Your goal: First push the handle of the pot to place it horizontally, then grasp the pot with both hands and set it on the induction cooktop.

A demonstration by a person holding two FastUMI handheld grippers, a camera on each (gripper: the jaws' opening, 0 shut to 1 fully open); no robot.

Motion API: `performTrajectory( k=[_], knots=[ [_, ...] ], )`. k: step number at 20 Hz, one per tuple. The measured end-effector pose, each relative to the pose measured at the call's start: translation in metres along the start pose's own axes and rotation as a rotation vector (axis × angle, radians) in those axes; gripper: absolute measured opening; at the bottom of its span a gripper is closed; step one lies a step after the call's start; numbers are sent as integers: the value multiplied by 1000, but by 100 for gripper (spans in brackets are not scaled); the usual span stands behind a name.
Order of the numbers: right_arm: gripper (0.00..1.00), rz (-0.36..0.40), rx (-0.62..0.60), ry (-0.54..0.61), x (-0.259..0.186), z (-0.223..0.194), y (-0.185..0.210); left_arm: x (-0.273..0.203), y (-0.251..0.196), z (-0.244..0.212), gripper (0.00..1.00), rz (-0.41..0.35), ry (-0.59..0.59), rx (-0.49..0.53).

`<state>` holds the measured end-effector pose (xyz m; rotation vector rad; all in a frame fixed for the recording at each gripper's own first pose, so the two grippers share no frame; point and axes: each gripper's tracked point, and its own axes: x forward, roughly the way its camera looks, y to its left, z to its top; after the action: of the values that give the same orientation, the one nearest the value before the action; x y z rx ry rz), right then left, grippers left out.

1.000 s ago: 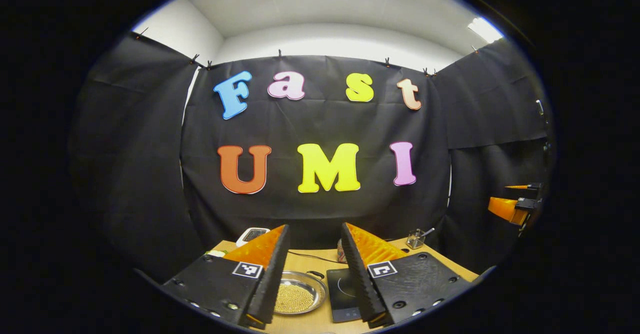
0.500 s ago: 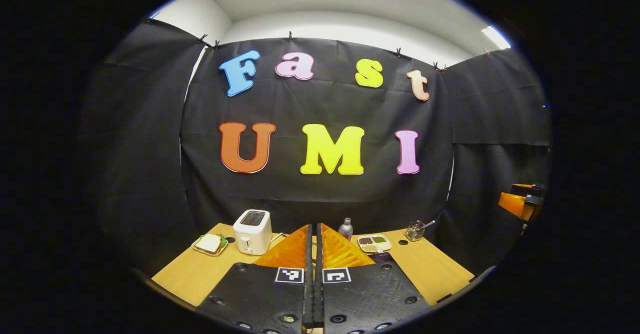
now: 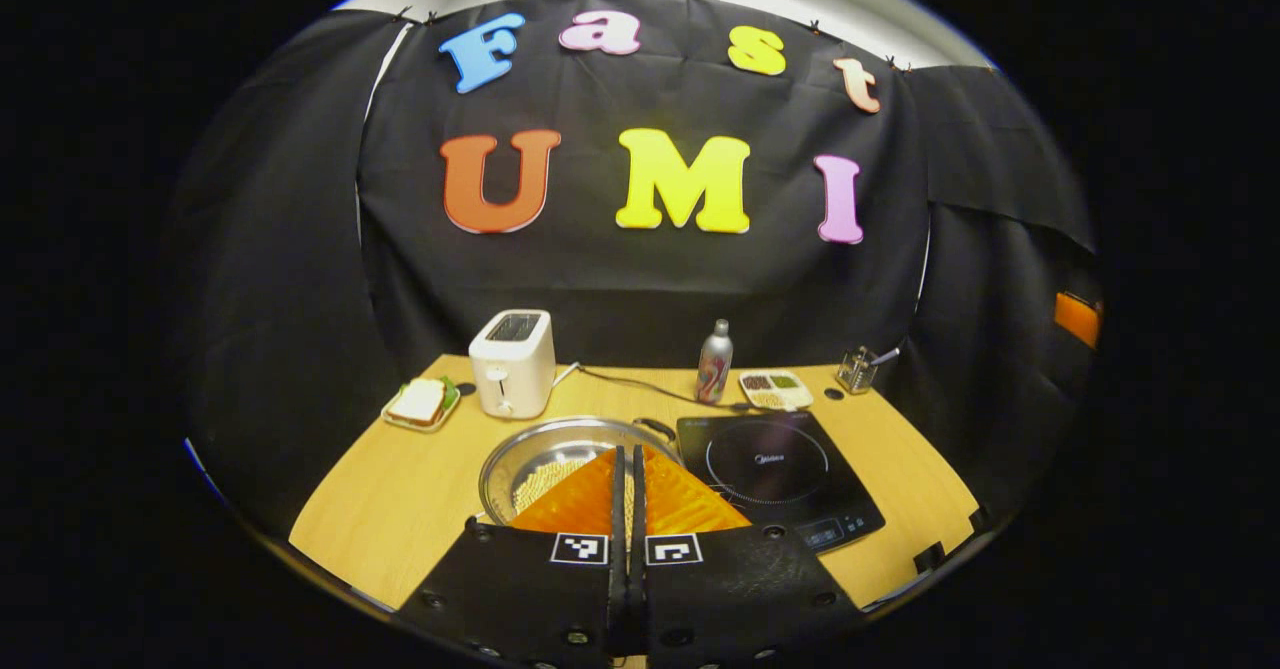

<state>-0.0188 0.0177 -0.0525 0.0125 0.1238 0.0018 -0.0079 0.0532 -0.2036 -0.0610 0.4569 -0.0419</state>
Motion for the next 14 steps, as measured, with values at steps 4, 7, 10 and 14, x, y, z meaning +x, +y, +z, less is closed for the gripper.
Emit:
performTrajectory(
  k=[4, 7, 10, 14],
  knots=[
    [100, -3, -16, 43, 4, -13, 4, 19, 13, -68, 0, 11, 161, -14],
    [100, 0, -17, 59, 6, -21, 7, 29, 24, -118, 0, 16, 307, -38],
    [100, 2, -21, 89, 10, -33, 8, 39, 38, -158, 0, 43, 439, -47],
    [100, -10, -10, 119, 16, -47, 6, 53, 57, -185, 0, 73, 551, -66]
  ],
)
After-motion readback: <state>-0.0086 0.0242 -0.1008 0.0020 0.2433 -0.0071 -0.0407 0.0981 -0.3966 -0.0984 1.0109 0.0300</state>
